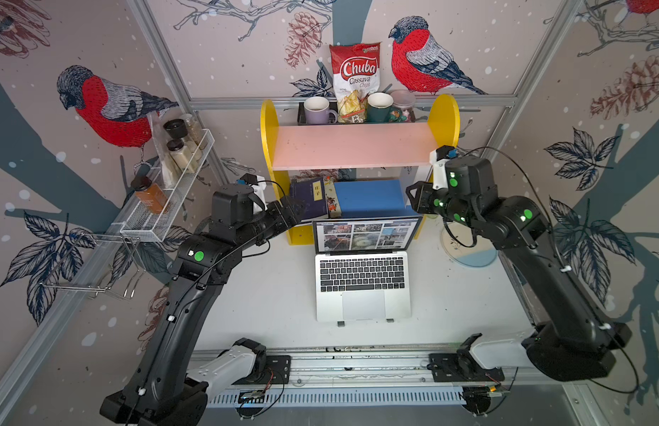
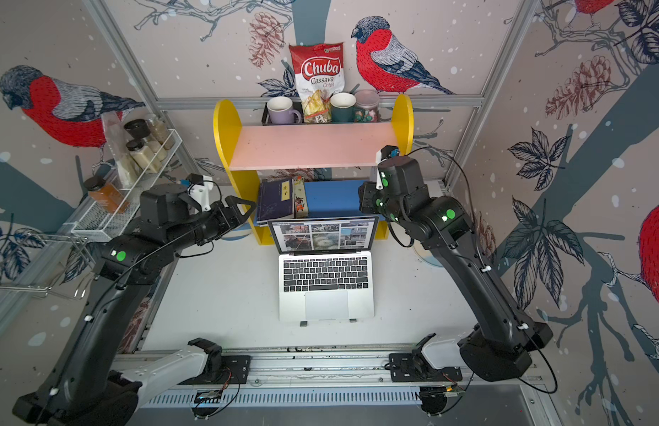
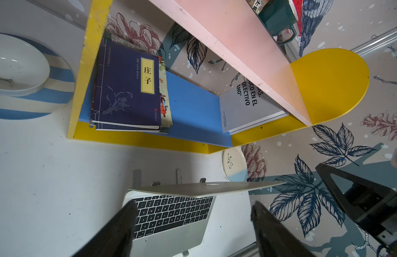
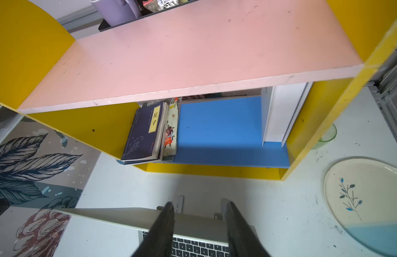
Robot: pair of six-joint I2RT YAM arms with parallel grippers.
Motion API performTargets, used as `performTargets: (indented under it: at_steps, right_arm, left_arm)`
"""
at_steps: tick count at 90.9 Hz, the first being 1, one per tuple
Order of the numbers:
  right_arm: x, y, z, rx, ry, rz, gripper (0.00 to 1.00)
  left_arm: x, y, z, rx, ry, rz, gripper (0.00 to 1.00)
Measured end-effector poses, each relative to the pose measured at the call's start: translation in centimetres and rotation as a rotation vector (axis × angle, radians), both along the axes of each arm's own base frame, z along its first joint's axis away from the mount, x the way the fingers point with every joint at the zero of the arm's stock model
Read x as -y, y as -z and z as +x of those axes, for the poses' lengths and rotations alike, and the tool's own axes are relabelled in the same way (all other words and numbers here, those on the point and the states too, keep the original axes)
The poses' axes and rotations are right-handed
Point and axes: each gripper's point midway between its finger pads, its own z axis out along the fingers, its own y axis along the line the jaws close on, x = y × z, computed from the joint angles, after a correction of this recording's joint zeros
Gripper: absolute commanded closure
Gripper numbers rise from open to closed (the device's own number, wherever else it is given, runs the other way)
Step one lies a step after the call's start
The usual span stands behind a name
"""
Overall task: Close the laptop lid and set it aside
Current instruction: Close the lid of the laptop.
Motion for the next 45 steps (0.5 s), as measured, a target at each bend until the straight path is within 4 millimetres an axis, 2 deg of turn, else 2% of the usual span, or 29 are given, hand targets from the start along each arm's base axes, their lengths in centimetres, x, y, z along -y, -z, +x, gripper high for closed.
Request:
performTargets:
  at_steps: [15,45]
  right_arm:
    - [-2.7,0.4,0.6,-0.007,-0.036,-0.057,0.86]
    - [-7.9,3.2,0.1,-0.045,-0.137,-0.143,0.95]
  left_arm:
    - [1.9,0.3,0.5,-0.021,0.043,0.003,0.23]
    - [2.7,0.7,1.1,-0.01,0.05,0.019,0.23]
